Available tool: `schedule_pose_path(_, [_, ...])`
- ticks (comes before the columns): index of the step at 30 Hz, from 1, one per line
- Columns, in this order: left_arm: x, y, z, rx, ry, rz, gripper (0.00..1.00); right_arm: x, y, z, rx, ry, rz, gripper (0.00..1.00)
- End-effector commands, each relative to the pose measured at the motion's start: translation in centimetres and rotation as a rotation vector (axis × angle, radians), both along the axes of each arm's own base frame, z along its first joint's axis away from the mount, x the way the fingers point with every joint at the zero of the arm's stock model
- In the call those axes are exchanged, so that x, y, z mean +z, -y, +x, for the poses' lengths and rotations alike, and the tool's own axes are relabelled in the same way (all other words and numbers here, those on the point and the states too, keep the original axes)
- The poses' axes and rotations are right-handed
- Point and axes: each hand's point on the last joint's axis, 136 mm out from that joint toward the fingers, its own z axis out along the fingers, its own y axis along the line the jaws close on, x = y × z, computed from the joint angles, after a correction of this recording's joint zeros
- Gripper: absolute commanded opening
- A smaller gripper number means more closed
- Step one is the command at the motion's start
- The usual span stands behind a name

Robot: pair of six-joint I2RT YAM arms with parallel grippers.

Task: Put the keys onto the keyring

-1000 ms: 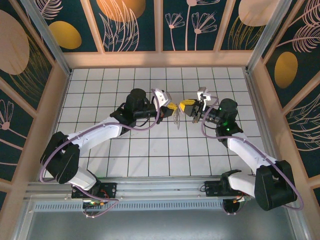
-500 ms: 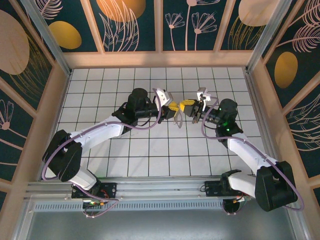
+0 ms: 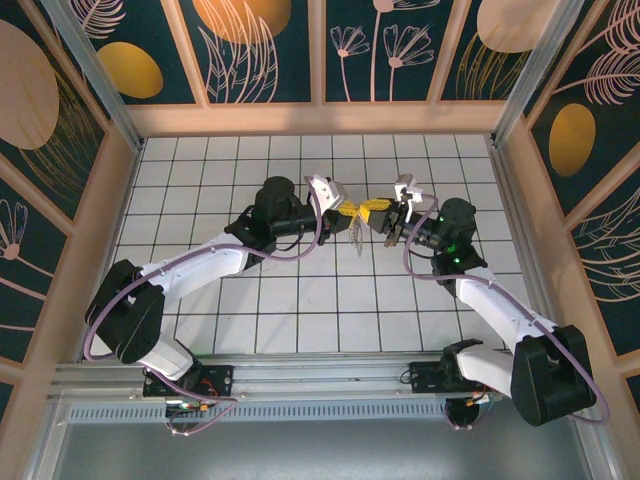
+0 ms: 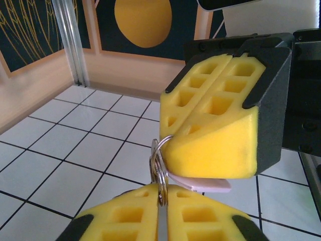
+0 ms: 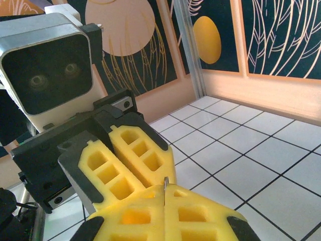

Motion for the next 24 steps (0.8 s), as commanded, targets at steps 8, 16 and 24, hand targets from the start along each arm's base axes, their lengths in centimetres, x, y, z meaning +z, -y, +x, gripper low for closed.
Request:
schedule_pose_path(8, [2.2, 0.0, -1.0, -0.039, 0.051, -0.058, 0.0, 0.9, 1.2, 1.1, -0.092, 0.05, -0.028, 0.0])
schedule_pose_path(16, [2.0, -0.5, -1.3, -0.035, 0.053, -0.053, 0.0, 0.9, 2.6, 2.0, -0.148, 0.031, -0.008, 0.0])
schedule_pose_path(24, [2.2, -0.4, -1.5, -0.045, 0.058, -0.054, 0.0, 0.5, 2.6, 2.0, -0.141, 0.017, -0.011, 0.14])
